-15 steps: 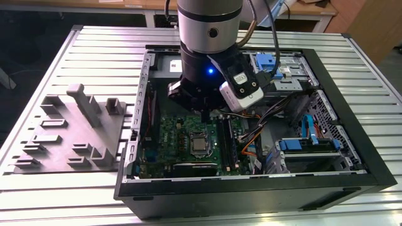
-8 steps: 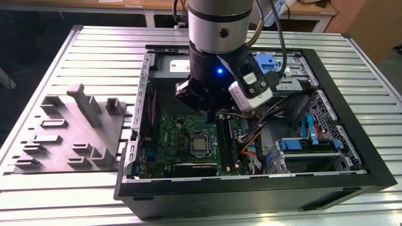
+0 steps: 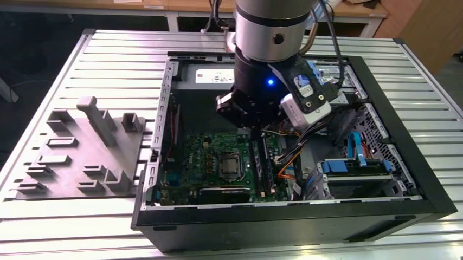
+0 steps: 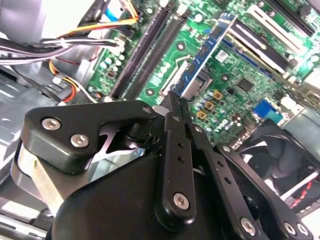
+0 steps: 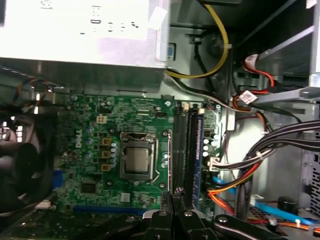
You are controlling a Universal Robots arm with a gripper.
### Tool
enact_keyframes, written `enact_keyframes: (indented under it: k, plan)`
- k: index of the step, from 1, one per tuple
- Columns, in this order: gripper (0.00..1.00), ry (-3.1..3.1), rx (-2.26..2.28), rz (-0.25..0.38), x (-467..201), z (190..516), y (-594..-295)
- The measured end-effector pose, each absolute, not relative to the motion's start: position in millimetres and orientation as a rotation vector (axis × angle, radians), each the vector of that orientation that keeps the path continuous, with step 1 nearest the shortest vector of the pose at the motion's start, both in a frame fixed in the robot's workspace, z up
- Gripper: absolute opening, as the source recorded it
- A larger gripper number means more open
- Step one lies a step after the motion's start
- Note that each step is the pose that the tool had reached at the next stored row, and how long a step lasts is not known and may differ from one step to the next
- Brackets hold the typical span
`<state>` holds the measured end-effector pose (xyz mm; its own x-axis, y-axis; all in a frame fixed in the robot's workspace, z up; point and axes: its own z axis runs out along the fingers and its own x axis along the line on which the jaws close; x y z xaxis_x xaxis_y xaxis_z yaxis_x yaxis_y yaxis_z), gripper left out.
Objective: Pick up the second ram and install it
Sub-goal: 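Insert the second ram into the second slot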
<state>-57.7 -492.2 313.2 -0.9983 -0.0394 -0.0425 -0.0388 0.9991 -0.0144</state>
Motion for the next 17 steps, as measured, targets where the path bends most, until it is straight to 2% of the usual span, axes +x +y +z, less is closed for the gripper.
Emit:
enact_keyframes:
  k: [17]
  plan:
    - [0.11, 3.098, -0.06, -0.016, -52.7, 309.6, -492.3]
